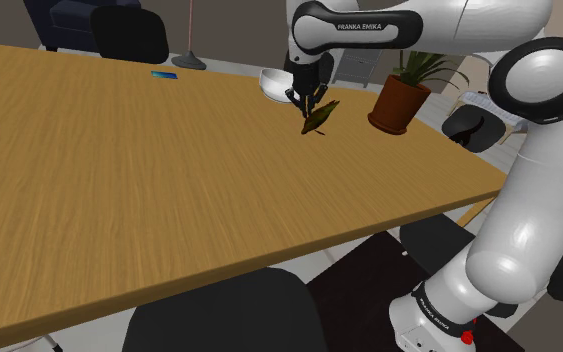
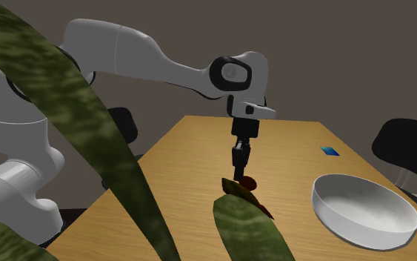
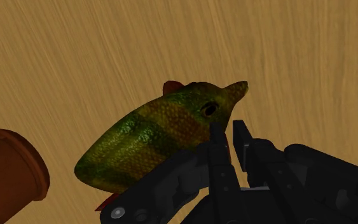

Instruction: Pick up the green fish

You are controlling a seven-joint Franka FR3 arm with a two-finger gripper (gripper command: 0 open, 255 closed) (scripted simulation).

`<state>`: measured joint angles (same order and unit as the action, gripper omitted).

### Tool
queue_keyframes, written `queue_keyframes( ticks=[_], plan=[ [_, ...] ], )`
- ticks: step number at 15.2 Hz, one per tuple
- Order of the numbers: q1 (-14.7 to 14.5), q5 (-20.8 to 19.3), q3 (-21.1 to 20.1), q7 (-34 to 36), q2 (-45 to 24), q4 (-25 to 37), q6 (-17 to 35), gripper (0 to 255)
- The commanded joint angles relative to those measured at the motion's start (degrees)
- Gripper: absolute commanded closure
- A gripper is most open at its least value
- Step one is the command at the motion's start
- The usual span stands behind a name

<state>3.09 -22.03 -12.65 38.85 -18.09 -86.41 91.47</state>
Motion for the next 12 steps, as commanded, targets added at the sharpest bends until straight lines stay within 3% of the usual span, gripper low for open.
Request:
queue_keyframes(
  ticks=[1, 5, 12],
  plan=[
    [0.00, 0.00, 0.00, 0.00, -0.01, -0.01, 0.01, 255],
    [-0.02, -0.04, 0.02, 0.01, -0.21, 0.21, -0.01, 255],
    [-0.45, 0.00, -0.05, -1.53, -0.24, 5.54, -5.09, 255]
  ],
)
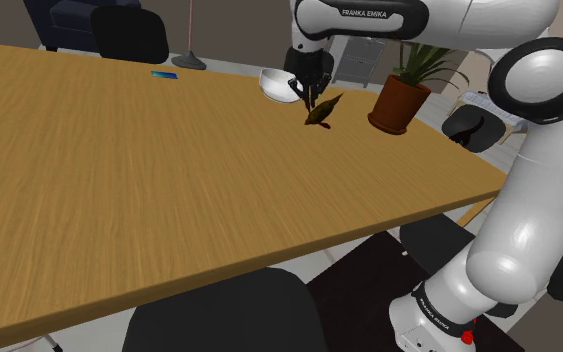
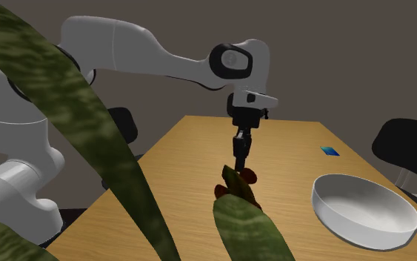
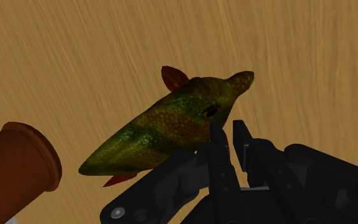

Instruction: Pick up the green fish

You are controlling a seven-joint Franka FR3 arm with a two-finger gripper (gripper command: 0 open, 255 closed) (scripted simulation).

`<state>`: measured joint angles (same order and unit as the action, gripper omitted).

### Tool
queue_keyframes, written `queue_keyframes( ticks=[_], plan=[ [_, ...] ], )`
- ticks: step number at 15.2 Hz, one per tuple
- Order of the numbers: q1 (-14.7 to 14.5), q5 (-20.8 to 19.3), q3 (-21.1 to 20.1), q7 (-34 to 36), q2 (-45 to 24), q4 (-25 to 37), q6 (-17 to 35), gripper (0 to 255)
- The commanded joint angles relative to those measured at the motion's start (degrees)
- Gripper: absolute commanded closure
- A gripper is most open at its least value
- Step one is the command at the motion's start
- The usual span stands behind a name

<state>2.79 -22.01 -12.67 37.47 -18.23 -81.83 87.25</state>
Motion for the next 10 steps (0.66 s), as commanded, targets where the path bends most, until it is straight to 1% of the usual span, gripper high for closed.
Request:
queue_keyframes(
  ticks=[1, 8, 10],
  plan=[
    [-0.22, -0.04, -0.04, -0.37, -0.16, 1.82, -1.62, 255],
    [-0.89, -0.39, -0.05, -1.97, -1.12, 8.55, -7.17, 255],
    [-0.91, -0.40, -0.04, -2.01, -1.15, 8.70, -7.29, 255]
  ],
)
